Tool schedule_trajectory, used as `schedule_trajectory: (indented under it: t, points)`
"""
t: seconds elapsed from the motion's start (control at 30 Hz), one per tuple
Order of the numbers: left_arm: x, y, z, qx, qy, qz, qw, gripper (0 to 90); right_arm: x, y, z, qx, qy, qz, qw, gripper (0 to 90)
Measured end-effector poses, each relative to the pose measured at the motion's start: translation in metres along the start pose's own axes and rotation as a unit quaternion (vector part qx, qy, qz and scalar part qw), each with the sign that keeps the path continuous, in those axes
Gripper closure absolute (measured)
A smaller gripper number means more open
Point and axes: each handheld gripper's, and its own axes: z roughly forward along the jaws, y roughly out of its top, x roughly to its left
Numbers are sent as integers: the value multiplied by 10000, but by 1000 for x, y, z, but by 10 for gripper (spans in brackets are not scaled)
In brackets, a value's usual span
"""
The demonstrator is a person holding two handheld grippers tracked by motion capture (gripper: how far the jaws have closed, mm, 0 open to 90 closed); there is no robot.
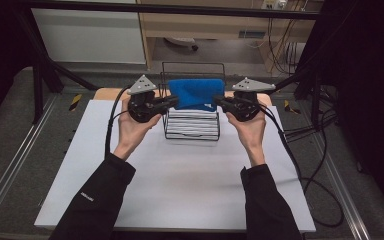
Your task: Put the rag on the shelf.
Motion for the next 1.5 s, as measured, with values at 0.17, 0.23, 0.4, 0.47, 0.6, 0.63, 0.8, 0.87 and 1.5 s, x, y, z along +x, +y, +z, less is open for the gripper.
schedule_trajectory:
  t: [0.17, 0.23, 0.4, 0.47, 0.6, 0.63, 0.8, 0.87, 1.5]
  points:
    - [5, -4, 17, 121, 151, -121, 9997, 896, -4, -7, 3, -1, -54, 4, 10000, 871]
    - [7, -5, 20, 149, 205, -157, 9996, 897, -4, -8, 3, -26, -49, 16, 10000, 861]
    - [9, -9, 12, 164, 207, -91, 9996, 895, -1, -7, -7, -207, 68, -7, 9998, 805]
    - [9, -11, 7, 169, 181, -103, 9996, 862, -1, -7, -12, -235, 125, 11, 9996, 757]
    - [9, -20, -6, 259, 187, -42, 9995, 757, 2, -8, -24, -303, 145, -4, 9994, 617]
    - [9, -24, -10, 279, 195, -24, 9994, 722, 3, -9, -26, -307, 175, 17, 9994, 573]
    - [11, -40, -25, 532, 194, 45, 9984, 573, 7, -18, -33, -144, 207, 97, 9996, 393]
    - [13, -48, -32, 660, 166, 29, 9977, 510, 6, -23, -35, -87, 182, 130, 9997, 336]
    - [28, -132, -75, 1022, 514, -196, 9932, 97, -4, -92, -42, 438, 397, 439, 9973, 69]
